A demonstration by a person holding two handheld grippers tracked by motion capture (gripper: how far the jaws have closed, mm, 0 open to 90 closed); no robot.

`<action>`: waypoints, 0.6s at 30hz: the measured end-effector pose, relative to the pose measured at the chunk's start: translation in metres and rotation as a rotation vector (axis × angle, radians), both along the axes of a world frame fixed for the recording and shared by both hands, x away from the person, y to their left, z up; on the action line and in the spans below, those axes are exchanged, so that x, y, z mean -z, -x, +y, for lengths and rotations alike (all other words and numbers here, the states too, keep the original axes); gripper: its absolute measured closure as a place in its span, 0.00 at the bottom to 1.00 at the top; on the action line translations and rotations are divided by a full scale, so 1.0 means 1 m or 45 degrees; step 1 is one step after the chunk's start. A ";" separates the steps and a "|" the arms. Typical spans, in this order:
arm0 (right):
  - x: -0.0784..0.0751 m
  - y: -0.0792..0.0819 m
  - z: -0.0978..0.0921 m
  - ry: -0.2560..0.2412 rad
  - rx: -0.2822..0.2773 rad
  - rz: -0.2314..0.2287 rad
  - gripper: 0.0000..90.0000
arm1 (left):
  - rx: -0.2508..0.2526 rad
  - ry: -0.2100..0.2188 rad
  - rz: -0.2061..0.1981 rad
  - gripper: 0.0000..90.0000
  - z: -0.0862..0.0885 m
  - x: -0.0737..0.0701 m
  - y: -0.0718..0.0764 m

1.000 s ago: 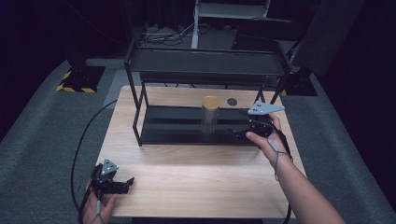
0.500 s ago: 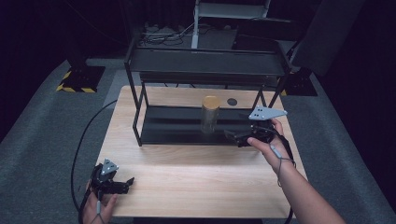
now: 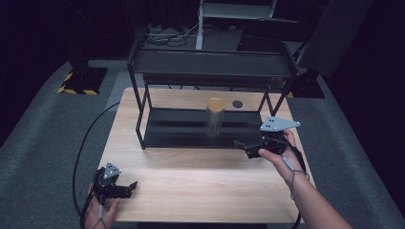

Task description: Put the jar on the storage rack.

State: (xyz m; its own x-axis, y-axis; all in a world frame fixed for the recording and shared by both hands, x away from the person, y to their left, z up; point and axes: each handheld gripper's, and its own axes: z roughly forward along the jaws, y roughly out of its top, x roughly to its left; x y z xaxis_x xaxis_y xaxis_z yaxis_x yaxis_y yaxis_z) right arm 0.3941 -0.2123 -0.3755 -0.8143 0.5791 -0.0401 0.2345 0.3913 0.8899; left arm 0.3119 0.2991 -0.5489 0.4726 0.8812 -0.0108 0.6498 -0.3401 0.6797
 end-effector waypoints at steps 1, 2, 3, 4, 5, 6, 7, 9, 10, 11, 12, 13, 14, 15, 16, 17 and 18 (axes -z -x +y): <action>0.001 0.001 -0.001 0.004 -0.002 0.003 0.11 | 0.000 0.000 0.000 0.00 0.000 0.000 0.000; 0.002 0.003 -0.001 0.011 -0.003 0.005 0.11 | 0.000 0.000 0.000 0.01 0.000 0.000 0.000; 0.003 0.004 -0.002 0.019 -0.002 0.002 0.11 | 0.000 0.000 0.000 0.01 0.000 0.000 0.000; 0.004 0.006 -0.003 0.023 -0.003 0.003 0.11 | 0.000 0.000 0.000 0.00 0.000 0.000 0.000; 0.005 0.007 -0.004 0.021 -0.003 0.004 0.11 | 0.000 0.000 0.000 0.01 0.000 0.000 0.000; 0.005 0.008 -0.005 0.029 -0.004 0.011 0.10 | 0.000 0.000 0.000 0.01 0.000 0.000 0.000; 0.006 0.010 -0.006 0.025 -0.003 0.006 0.10 | 0.000 0.000 0.000 0.00 0.000 0.000 0.000; 0.008 0.012 -0.007 0.020 -0.001 0.012 0.10 | 0.000 0.000 0.000 0.00 0.000 0.000 0.000; 0.009 0.013 -0.008 0.019 0.000 0.016 0.10 | 0.000 0.000 0.000 0.00 0.000 0.000 0.000; 0.010 0.014 -0.009 0.017 0.001 0.021 0.10 | 0.000 0.000 0.000 0.00 0.000 0.000 0.000; 0.011 0.015 -0.009 0.017 0.000 0.024 0.11 | 0.000 0.000 0.000 0.01 0.000 0.000 0.000; 0.012 0.016 -0.010 0.017 0.001 0.025 0.10 | 0.000 0.000 0.000 0.00 0.000 0.000 0.000; 0.013 0.017 -0.011 0.016 0.001 0.028 0.11 | 0.000 0.000 0.000 0.00 0.000 0.000 0.000; 0.014 0.018 -0.011 0.018 0.003 0.033 0.10 | 0.000 0.000 0.000 0.01 0.000 0.000 0.000; 0.015 0.019 -0.012 0.030 0.002 0.037 0.10 | 0.000 0.000 0.000 0.01 0.000 0.000 0.000; 0.015 0.020 -0.012 0.034 0.002 0.036 0.10 | 0.000 0.000 0.000 0.01 0.000 0.000 0.000; 0.015 0.021 -0.013 0.034 0.003 0.036 0.10 | 0.000 0.000 0.000 0.00 0.000 0.000 0.000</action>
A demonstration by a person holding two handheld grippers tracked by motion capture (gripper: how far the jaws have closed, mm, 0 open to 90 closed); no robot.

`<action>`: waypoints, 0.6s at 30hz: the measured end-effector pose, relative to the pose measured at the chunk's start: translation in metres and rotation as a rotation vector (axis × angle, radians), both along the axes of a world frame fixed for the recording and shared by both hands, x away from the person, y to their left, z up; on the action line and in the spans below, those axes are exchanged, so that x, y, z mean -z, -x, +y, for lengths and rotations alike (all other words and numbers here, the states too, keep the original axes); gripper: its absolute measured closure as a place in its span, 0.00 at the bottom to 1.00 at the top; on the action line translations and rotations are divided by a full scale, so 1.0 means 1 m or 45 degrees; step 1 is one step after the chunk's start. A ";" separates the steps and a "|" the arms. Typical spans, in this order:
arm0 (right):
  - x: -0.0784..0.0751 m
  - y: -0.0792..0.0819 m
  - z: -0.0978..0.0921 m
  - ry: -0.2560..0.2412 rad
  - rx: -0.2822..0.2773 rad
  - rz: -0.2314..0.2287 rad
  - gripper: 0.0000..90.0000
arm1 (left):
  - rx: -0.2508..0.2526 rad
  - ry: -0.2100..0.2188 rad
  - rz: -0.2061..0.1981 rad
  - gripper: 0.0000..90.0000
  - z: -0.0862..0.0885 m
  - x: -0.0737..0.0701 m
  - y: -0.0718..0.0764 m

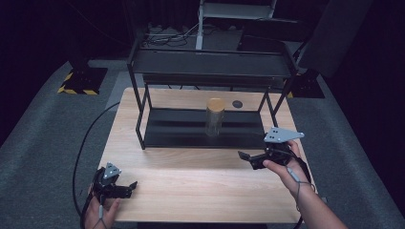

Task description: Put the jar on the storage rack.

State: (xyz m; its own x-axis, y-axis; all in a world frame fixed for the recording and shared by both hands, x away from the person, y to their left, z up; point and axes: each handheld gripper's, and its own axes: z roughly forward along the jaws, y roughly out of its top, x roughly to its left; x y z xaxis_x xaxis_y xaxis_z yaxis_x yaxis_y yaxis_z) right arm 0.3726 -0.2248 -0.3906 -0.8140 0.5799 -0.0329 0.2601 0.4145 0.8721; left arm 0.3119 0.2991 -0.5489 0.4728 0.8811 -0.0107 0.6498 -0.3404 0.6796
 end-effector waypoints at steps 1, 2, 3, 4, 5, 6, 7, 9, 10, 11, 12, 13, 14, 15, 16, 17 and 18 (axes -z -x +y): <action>0.000 0.001 0.000 0.001 0.000 -0.001 0.10 | 0.000 0.000 0.000 0.00 0.000 0.000 0.000; 0.000 0.002 -0.001 0.004 -0.002 -0.001 0.10 | 0.000 0.000 0.000 0.00 0.000 0.000 0.000; 0.000 0.003 -0.001 -0.004 -0.001 -0.003 0.10 | 0.000 0.000 0.000 0.00 0.000 0.000 0.000; 0.001 0.004 -0.002 -0.011 -0.001 -0.001 0.10 | 0.000 0.000 0.000 0.01 0.000 0.000 0.000; 0.002 0.005 -0.003 -0.013 0.000 0.003 0.10 | 0.000 0.000 0.000 0.01 0.000 0.000 0.000; 0.003 0.006 -0.004 -0.013 0.002 0.006 0.10 | 0.000 0.000 0.000 0.01 0.000 0.000 0.000; 0.004 0.007 -0.005 -0.013 0.004 0.009 0.10 | 0.000 0.000 0.000 0.01 0.000 0.000 0.000; 0.007 0.008 -0.007 -0.017 0.010 0.016 0.10 | 0.000 0.000 0.000 0.00 0.000 0.000 0.000; 0.007 0.009 -0.008 -0.017 0.012 0.018 0.10 | 0.000 0.000 0.001 0.00 0.000 0.000 0.000; 0.008 0.010 -0.009 -0.017 0.014 0.022 0.10 | 0.000 0.000 0.000 0.00 0.000 0.000 0.000; 0.009 0.011 -0.010 -0.014 0.015 0.023 0.10 | 0.000 0.000 0.000 0.01 0.000 0.000 0.000; 0.010 0.012 -0.011 -0.015 0.016 0.024 0.10 | 0.000 0.000 0.000 0.00 0.000 0.000 0.000; 0.011 0.012 -0.011 -0.017 0.017 0.028 0.10 | 0.000 0.000 0.000 0.00 0.000 0.000 0.000; 0.011 0.013 -0.012 -0.015 0.019 0.028 0.10 | 0.000 0.000 0.000 0.01 0.000 0.000 0.000; 0.012 0.013 -0.013 -0.016 0.021 0.030 0.10 | 0.000 0.000 0.000 0.00 0.000 0.000 0.000; 0.013 0.014 -0.014 -0.017 0.022 0.032 0.10 | 0.000 0.000 0.000 0.00 0.000 0.000 0.000; 0.013 0.015 -0.014 -0.019 0.024 0.034 0.10 | 0.000 0.000 0.000 0.00 0.000 0.000 0.000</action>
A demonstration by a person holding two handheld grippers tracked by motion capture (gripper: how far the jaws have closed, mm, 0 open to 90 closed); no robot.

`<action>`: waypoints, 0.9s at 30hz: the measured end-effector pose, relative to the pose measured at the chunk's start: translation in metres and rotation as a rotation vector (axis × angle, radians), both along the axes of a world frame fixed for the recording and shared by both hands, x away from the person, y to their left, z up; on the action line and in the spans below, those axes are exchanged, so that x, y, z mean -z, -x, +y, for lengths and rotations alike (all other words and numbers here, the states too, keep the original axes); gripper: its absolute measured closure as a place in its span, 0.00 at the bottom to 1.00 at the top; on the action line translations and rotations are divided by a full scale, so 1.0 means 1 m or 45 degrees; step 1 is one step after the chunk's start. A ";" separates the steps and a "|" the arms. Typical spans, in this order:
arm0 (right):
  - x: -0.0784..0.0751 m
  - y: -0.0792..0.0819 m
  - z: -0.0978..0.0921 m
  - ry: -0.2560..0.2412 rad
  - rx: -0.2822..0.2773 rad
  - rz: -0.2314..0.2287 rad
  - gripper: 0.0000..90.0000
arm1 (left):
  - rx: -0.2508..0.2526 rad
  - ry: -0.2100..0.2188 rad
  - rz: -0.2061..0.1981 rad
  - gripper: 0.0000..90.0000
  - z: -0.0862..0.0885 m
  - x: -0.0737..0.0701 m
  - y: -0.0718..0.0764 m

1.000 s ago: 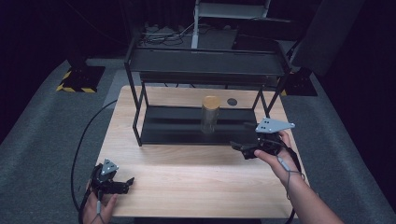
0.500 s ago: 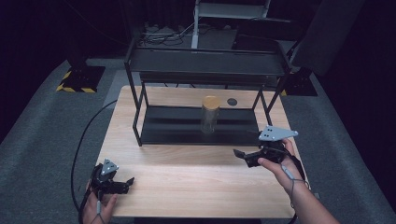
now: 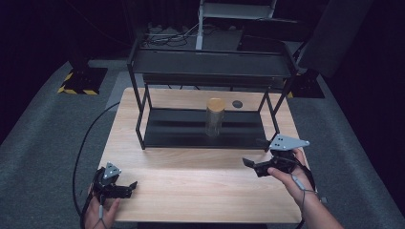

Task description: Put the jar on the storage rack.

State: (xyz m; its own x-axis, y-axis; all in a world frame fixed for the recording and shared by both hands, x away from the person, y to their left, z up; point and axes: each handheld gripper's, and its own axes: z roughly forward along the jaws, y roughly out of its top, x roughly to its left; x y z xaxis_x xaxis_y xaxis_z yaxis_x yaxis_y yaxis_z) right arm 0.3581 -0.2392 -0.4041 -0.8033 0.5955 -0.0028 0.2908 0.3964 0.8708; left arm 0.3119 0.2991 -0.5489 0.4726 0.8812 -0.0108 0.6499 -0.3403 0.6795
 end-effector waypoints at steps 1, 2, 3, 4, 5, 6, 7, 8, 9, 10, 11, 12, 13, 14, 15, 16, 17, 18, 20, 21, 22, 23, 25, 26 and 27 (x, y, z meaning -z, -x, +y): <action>0.001 0.001 -0.001 -0.001 0.001 0.002 0.10 | 0.000 0.000 0.000 0.01 0.000 0.000 0.000; 0.002 0.001 -0.001 0.001 0.001 0.004 0.10 | 0.000 0.000 0.000 0.00 0.000 0.000 0.000; 0.003 0.002 -0.001 0.002 0.001 0.005 0.10 | 0.000 0.000 0.000 0.00 0.000 0.000 0.000; 0.004 0.003 -0.002 0.002 0.002 0.007 0.10 | 0.000 0.000 0.000 0.01 0.000 0.000 0.000; 0.005 0.003 -0.002 0.003 0.001 0.007 0.10 | 0.000 0.000 0.000 0.00 0.000 0.000 0.000; 0.006 0.004 -0.002 0.000 0.002 0.007 0.10 | 0.000 0.000 0.000 0.01 0.000 0.000 0.000; 0.007 0.005 -0.003 -0.002 0.003 0.006 0.10 | 0.000 0.000 0.000 0.00 0.000 0.000 0.000; 0.008 0.005 -0.003 -0.004 0.005 0.006 0.10 | 0.000 0.000 0.000 0.00 0.000 0.000 0.000; 0.009 0.005 -0.004 -0.002 0.007 0.004 0.10 | 0.000 0.000 0.000 0.00 0.000 0.000 0.000; 0.010 0.006 -0.004 0.002 0.011 0.003 0.10 | 0.000 0.000 0.000 0.01 0.000 0.000 0.000; 0.011 0.006 -0.005 0.002 0.014 0.005 0.10 | 0.000 0.000 0.000 0.00 0.000 0.000 0.000; 0.012 0.007 -0.006 -0.003 0.018 0.010 0.10 | 0.000 0.000 0.000 0.01 0.000 0.000 0.000; 0.013 0.007 -0.006 -0.002 0.019 0.009 0.10 | 0.000 0.000 0.000 0.00 0.000 0.000 0.000; 0.014 0.008 -0.007 0.001 0.023 0.012 0.10 | 0.000 0.000 0.000 0.01 0.000 0.000 0.000; 0.015 0.008 -0.008 0.001 0.025 0.014 0.10 | 0.000 0.000 0.000 0.01 0.000 0.000 0.000; 0.016 0.008 -0.008 0.001 0.027 0.016 0.10 | 0.000 0.000 0.000 0.00 0.000 0.000 0.000; 0.017 0.009 -0.009 0.002 0.030 0.017 0.10 | 0.000 0.000 0.000 0.00 0.000 0.000 0.000; 0.017 0.009 -0.010 0.007 0.033 0.016 0.10 | 0.000 0.000 0.000 0.00 0.000 0.000 0.000; 0.019 0.010 -0.011 0.010 0.038 0.018 0.10 | 0.000 0.000 0.000 0.01 0.000 0.000 0.000; 0.021 0.010 -0.012 0.010 0.038 0.020 0.10 | 0.000 0.000 0.000 0.00 0.000 0.000 0.000; 0.022 0.010 -0.012 0.013 0.040 0.022 0.10 | 0.000 0.000 0.000 0.01 0.000 0.000 0.000; 0.023 0.010 -0.013 0.014 0.044 0.023 0.10 | 0.000 0.000 0.000 0.01 0.000 0.000 0.000; 0.027 0.010 -0.014 0.023 0.052 0.025 0.10 | 0.000 0.000 0.000 0.00 0.000 0.000 0.000; 0.030 0.011 -0.015 0.030 0.054 0.026 0.10 | 0.000 0.000 0.000 0.01 0.000 0.000 0.000; 0.032 0.011 -0.016 0.035 0.059 0.033 0.10 | 0.000 0.000 0.000 0.00 0.000 0.000 0.000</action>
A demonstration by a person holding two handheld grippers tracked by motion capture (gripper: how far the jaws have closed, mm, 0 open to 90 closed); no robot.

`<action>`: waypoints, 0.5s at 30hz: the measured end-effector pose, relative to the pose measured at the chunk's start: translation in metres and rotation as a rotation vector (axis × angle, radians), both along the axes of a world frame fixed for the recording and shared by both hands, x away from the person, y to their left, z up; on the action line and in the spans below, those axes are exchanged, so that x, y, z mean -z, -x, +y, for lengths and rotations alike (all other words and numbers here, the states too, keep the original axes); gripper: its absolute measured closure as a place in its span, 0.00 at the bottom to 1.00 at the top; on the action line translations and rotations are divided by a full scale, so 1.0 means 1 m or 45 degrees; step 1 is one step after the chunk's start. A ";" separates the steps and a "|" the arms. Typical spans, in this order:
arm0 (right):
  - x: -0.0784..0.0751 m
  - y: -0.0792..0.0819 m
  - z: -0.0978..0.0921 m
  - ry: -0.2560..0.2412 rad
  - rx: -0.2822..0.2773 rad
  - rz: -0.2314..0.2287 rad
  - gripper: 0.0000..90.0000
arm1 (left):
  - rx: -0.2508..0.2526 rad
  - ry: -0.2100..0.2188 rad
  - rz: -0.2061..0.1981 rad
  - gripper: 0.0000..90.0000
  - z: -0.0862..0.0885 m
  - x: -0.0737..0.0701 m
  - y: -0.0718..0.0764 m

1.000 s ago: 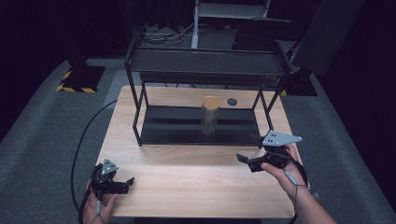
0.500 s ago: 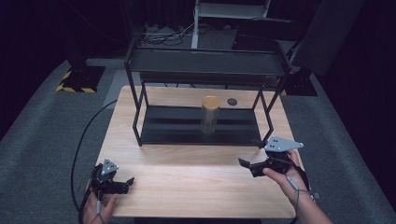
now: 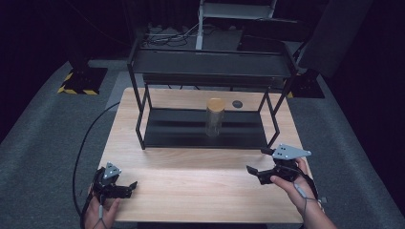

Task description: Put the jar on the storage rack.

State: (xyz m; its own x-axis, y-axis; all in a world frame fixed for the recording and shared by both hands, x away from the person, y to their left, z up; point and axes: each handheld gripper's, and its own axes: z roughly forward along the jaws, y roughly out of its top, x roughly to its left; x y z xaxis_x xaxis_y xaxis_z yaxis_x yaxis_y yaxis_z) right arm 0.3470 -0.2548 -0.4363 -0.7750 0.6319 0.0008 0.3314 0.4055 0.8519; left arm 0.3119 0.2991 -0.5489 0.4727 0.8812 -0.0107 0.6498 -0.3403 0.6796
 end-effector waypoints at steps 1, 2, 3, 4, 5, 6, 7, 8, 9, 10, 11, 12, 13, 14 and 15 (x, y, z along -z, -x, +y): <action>0.003 0.000 -0.001 0.001 0.005 0.009 0.10 | 0.000 0.000 0.000 0.01 0.000 0.000 0.000; 0.007 0.001 -0.002 0.002 0.008 0.012 0.10 | 0.000 0.000 0.000 0.01 0.000 0.000 0.000; 0.007 0.001 -0.002 0.002 0.008 0.012 0.10 | 0.000 0.000 0.000 0.01 0.000 0.000 0.000; 0.009 0.001 -0.003 0.004 0.012 0.017 0.10 | 0.000 0.000 0.000 0.01 0.000 0.000 0.000; 0.011 0.001 -0.004 0.007 0.012 0.018 0.10 | 0.000 0.000 0.000 0.01 0.000 0.000 0.000; 0.013 0.002 -0.004 0.010 0.013 0.021 0.10 | 0.000 0.000 0.000 0.01 0.000 0.000 0.000; 0.014 0.002 -0.005 0.011 0.016 0.022 0.10 | 0.000 0.000 0.000 0.01 0.000 0.000 0.000; 0.016 0.002 -0.006 0.010 0.018 0.024 0.10 | 0.000 0.000 0.000 0.01 0.000 0.000 0.000; 0.019 0.002 -0.007 0.012 0.023 0.029 0.10 | 0.000 0.000 0.000 0.01 0.000 0.000 0.000; 0.019 0.002 -0.007 0.012 0.023 0.029 0.10 | 0.000 0.000 0.000 0.01 0.000 0.000 0.000; 0.020 0.002 -0.007 0.015 0.024 0.029 0.10 | 0.000 0.000 0.000 0.01 0.000 0.000 0.000; 0.022 0.002 -0.008 0.017 0.025 0.033 0.10 | 0.000 0.000 0.000 0.01 0.000 0.000 0.000; 0.023 0.002 -0.008 0.020 0.028 0.033 0.10 | 0.000 0.000 0.000 0.00 0.000 0.000 0.000; 0.025 0.002 -0.009 0.021 0.029 0.036 0.10 | 0.000 0.000 0.001 0.00 0.000 0.000 0.000; 0.027 0.002 -0.009 0.026 0.032 0.041 0.10 | 0.000 0.000 0.000 0.01 0.000 0.000 0.000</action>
State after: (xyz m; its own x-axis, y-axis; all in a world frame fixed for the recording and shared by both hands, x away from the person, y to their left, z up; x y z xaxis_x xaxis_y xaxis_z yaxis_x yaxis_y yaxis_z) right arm 0.3448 -0.2638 -0.4636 -0.7589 0.6511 0.0127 0.3691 0.4139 0.8321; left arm 0.3119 0.2990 -0.5489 0.4725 0.8812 -0.0108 0.6499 -0.3402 0.6796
